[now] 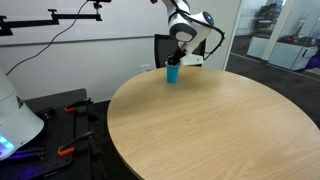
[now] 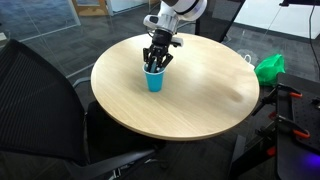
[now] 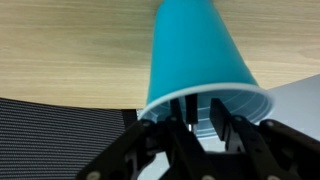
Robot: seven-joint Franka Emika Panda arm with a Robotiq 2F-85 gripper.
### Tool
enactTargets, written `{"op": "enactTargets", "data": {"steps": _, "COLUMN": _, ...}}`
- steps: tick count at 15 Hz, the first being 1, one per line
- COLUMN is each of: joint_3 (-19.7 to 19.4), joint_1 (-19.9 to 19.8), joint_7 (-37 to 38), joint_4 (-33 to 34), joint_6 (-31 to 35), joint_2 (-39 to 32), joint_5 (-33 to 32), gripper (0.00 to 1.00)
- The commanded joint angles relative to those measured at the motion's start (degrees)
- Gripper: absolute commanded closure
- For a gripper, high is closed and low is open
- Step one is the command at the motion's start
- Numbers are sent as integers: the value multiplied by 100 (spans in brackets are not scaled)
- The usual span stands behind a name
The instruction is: Remove the pen from the cup
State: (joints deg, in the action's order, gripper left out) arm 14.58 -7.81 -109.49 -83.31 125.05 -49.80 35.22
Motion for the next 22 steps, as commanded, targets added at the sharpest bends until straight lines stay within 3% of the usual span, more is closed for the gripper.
{"op": "enactTargets", "data": {"steps": 1, "joint_3": 134, "joint_1": -115, "joint_7": 30, "joint_4": 253, "joint_6": -318, "joint_2": -124, "joint_5": 42, "gripper": 68}}
{"op": "enactTargets", "data": {"steps": 2, "joint_3": 151, "joint_1": -133, "joint_7": 9, "joint_4": 282, "joint_6": -387, "joint_2": -143, "joint_5": 64, "gripper": 83}}
{"op": "enactTargets", "data": {"steps": 5, "joint_3": 202, "joint_1": -188, "joint_7": -40, "joint_4": 378, "joint_6": -592, "joint_2": -203, "joint_5": 163, "gripper": 100}}
{"op": "enactTargets", "data": {"steps": 15, "joint_3": 223, "joint_1": -259, "joint_7": -127, "joint_4": -4, "joint_6": -689, "joint_2": 278, "joint_5": 796, "gripper": 97}}
{"op": "enactTargets", "data": {"steps": 22, "joint_3": 143, "joint_1": -340, "joint_7": -384, "joint_4": -759, "joint_6": -607, "joint_2": 1261, "joint_5": 1291, "gripper": 97}}
